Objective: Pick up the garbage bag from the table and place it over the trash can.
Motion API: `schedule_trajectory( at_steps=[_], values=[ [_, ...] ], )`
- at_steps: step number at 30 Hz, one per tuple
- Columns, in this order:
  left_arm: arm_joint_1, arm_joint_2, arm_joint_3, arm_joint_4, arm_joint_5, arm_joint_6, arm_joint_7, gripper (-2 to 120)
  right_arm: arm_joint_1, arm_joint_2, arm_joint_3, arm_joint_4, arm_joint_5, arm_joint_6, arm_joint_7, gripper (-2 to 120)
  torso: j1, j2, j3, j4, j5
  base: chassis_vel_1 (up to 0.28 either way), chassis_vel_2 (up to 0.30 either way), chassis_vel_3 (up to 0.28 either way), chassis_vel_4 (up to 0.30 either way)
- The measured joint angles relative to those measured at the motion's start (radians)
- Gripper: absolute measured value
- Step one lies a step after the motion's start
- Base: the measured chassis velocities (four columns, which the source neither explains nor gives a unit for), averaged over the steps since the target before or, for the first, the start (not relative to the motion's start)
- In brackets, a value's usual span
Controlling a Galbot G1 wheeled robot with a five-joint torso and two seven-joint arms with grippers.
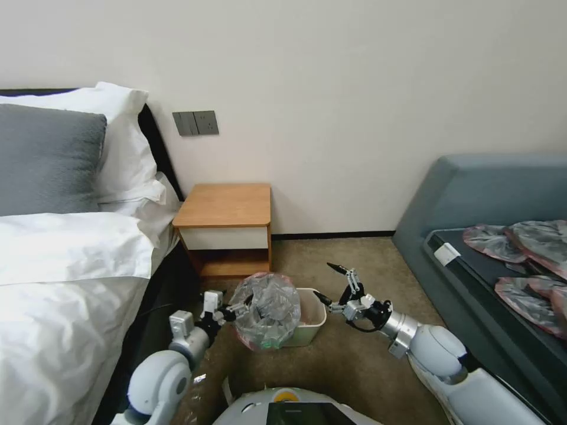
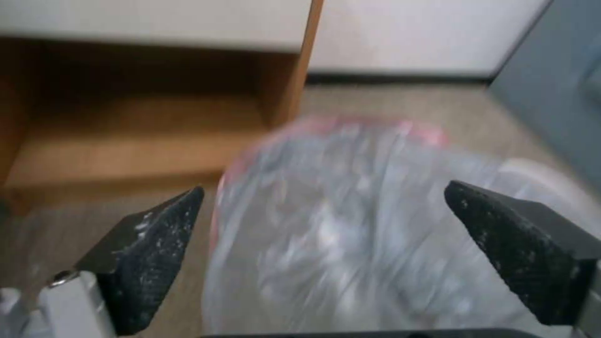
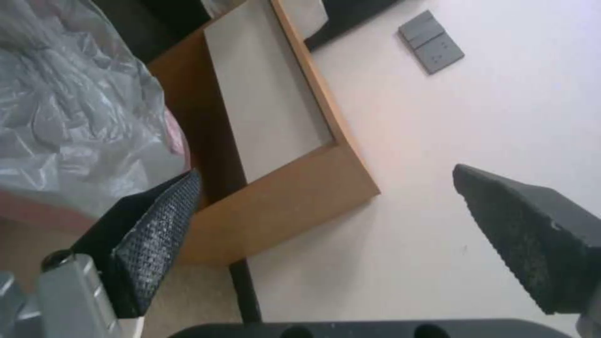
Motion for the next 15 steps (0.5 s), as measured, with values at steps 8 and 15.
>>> schedule_trajectory(
  at_steps=[8,15],
  values=[
    [-0.018,-0.033,0.036,0.055,0.065,0.052,-0.007,99,0.003,0.000,-0.001,-0.006,0.004,0.004,0.000,100,0.000,0.000,0.000,0.0000,0.0001,0.000,0.000,0.000,0.000],
    [-0.029,-0.060,0.055,0.045,-0.056,0.103,-0.017,99,0.009,0.004,-0.002,-0.006,0.006,0.005,0.001,100,0.000,0.000,0.000,0.0000,0.0001,0.000,0.000,0.000,0.000]
  ],
)
